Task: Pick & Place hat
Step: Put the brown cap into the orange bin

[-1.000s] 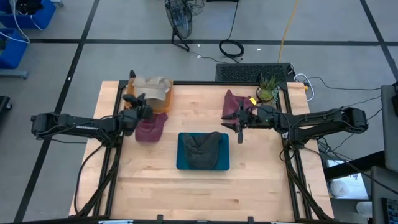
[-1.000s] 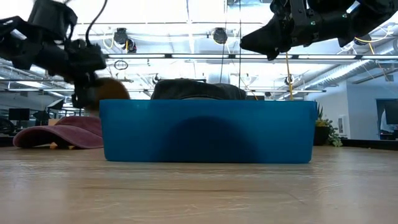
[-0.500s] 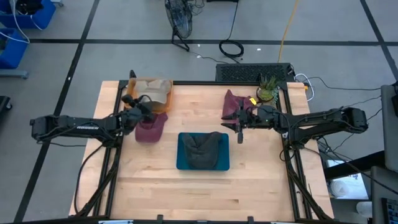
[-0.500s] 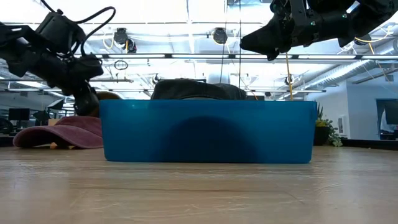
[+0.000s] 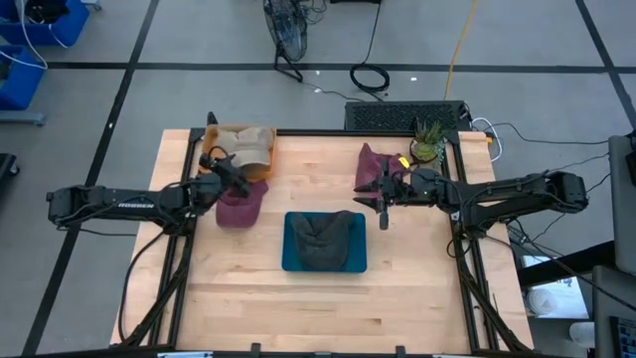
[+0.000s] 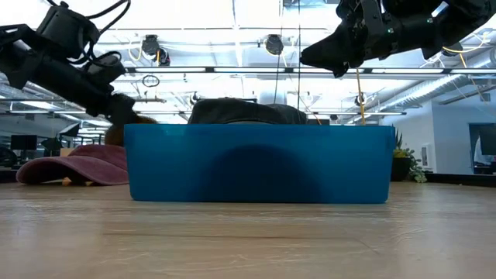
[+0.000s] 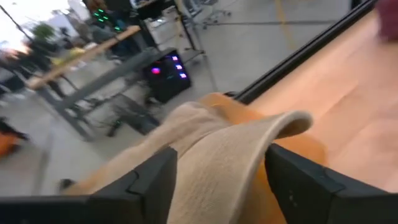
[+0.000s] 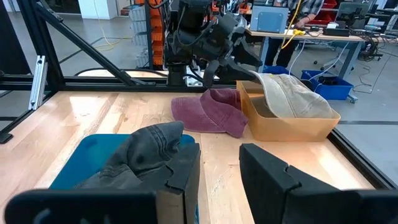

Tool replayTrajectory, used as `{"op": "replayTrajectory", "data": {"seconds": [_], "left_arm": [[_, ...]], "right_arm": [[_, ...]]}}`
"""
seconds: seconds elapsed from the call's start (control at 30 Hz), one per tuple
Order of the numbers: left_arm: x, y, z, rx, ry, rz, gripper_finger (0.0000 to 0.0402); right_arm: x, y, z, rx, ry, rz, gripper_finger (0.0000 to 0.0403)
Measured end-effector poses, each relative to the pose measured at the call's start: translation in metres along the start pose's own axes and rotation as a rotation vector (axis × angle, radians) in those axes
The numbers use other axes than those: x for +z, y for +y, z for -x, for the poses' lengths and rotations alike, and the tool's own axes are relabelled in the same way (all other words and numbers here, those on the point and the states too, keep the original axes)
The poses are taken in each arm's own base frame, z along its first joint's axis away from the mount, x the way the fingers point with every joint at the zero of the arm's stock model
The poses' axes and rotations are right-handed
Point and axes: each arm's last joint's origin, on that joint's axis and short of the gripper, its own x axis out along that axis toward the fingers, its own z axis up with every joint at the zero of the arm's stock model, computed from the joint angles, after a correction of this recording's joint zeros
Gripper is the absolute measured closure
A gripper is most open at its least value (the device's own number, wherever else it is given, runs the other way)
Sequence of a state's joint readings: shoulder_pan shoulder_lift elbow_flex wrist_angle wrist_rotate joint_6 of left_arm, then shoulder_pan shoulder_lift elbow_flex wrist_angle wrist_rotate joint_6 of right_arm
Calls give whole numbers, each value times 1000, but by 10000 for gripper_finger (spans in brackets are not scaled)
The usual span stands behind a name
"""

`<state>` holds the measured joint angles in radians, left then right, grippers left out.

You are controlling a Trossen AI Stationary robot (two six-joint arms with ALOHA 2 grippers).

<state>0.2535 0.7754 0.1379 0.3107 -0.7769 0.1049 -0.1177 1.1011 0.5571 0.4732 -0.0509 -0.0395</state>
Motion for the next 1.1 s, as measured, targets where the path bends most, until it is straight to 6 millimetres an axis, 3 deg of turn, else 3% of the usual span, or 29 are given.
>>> {"op": "replayTrajectory", "data": {"seconds": [0.23, 0.33, 0.47, 0.6, 0.87, 1.1], "left_arm": [[6, -4, 2, -231, -38, 252, 115], [11, -6, 5, -370, -68, 354, 113], [19, -5, 6, -413, -121, 479, 128], [11, -5, 5, -366, -53, 474, 154], [-13, 8, -3, -52, 134, 525, 215], [-23, 15, -6, 37, 218, 497, 258]], "right_arm": [[0, 0, 0, 3, 0, 0, 303], [0, 0, 0, 3, -2, 0, 303], [3, 0, 0, 3, -26, 1, 303], [4, 0, 0, 2, -39, 1, 303], [7, 0, 0, 2, -67, 3, 303], [7, 0, 0, 1, -77, 3, 303]]}}
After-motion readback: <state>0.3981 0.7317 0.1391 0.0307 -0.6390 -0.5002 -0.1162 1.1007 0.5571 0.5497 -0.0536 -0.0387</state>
